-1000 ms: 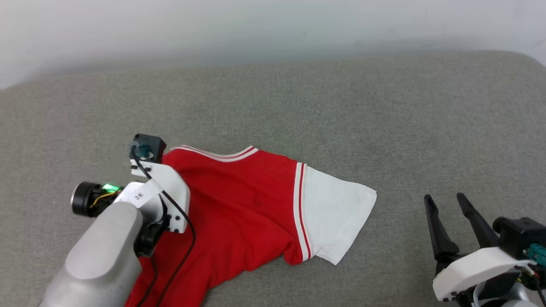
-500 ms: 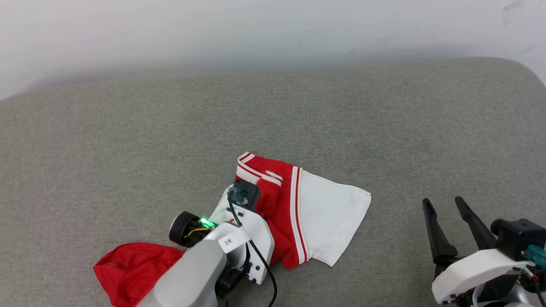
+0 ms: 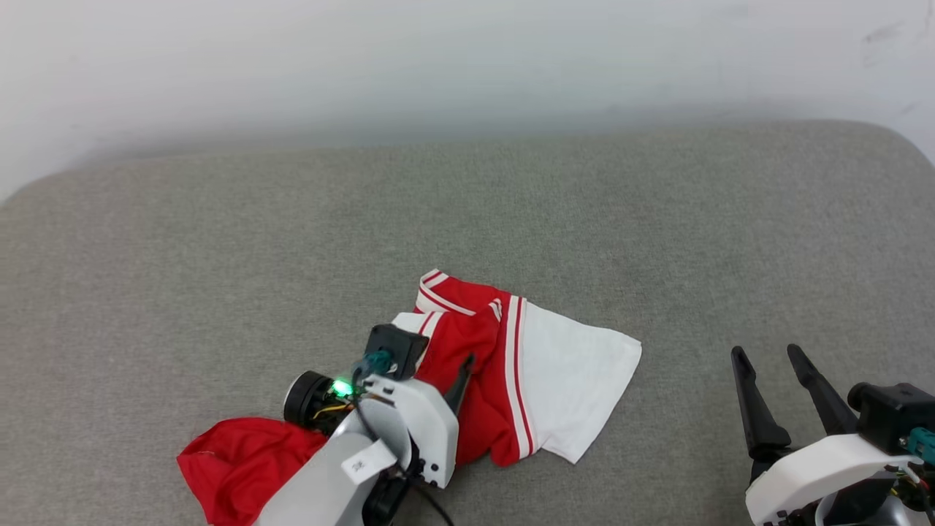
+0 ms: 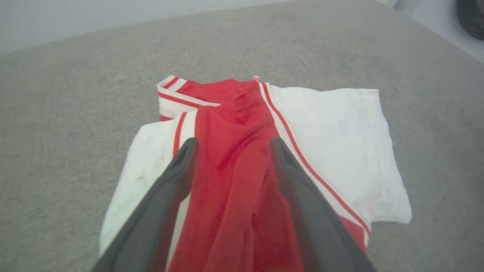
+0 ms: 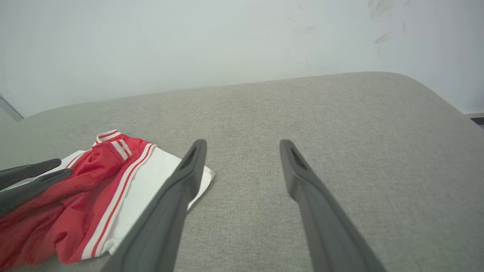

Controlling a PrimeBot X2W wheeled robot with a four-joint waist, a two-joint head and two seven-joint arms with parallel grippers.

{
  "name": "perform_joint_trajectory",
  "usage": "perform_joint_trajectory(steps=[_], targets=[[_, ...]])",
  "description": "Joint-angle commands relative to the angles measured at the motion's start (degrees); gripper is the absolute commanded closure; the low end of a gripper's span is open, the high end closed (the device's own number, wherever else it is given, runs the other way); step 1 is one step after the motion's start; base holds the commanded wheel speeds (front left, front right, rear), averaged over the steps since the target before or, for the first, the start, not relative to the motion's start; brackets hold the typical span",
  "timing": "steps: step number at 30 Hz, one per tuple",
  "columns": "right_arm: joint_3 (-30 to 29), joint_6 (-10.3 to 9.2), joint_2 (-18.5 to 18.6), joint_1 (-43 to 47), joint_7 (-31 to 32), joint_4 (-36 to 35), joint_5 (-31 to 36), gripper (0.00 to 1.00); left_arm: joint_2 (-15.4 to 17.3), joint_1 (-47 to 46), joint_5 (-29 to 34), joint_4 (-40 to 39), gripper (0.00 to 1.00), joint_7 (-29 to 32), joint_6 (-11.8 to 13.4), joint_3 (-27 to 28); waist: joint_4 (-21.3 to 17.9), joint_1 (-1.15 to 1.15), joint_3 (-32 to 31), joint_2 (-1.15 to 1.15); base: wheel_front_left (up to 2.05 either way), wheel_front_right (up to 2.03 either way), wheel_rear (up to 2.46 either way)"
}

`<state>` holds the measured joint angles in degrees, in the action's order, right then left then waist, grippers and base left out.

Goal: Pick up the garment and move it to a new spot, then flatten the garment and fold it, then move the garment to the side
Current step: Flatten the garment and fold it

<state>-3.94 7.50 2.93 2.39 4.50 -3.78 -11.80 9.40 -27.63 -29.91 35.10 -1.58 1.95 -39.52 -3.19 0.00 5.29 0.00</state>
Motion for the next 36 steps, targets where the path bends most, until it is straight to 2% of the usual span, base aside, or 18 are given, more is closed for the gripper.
perform_joint_trajectory(steps=[1,6,10,18,23,29,36], targets=[[0.08,-0.03,-0.05,0.58,-0.1,0.04,0.05,0.0,0.51,1.16,0.47,-0.92,0.0,-1.74,0.77,0.59,0.61,0.0,-0.99,0.0,0.0,0.0,0.0],[0.12,-0.02,-0.06,1.44,0.43,0.26,0.23,0.0,1.62,4.73,-0.25,-5.97,0.0,-9.32,3.32,3.34,1.56,0.0,-2.86,0.0,0.0,0.0,0.0],[-0.28,-0.02,-0.06,2.17,0.92,-0.16,0.4,0.0,2.52,7.27,-0.95,-11.27,0.0,-12.11,4.83,5.91,2.52,0.0,-3.33,0.0,0.0,0.0,0.0],[-0.36,-0.02,-0.05,2.56,1.59,-0.3,0.92,0.0,4.89,12.38,0.88,-22.43,0.0,-13.65,8.31,12.96,3.7,0.0,-3.62,0.0,0.0,0.0,0.0],[-0.74,-0.02,-0.06,3.14,3.29,0.18,1.31,0.0,6.04,17.17,2.75,-27.38,0.0,-13.64,9.07,17.73,4.75,0.0,-3.87,0.0,0.0,0.0,0.0],[-1.87,-0.02,0.16,3.19,10.21,3.87,0.94,0.0,6.74,21.63,4.26,-29.95,0.0,-13.65,9.23,20.82,6.11,0.0,-4.14,0.0,0.0,0.0,0.0],[0.37,-0.02,3.83,-1.84,23.38,10.61,-2.8,0.0,5.57,22.33,5.66,-30.9,0.0,-13.61,8.36,20.88,8.28,0.0,-2.27,0.0,0.0,0.0,0.0]])
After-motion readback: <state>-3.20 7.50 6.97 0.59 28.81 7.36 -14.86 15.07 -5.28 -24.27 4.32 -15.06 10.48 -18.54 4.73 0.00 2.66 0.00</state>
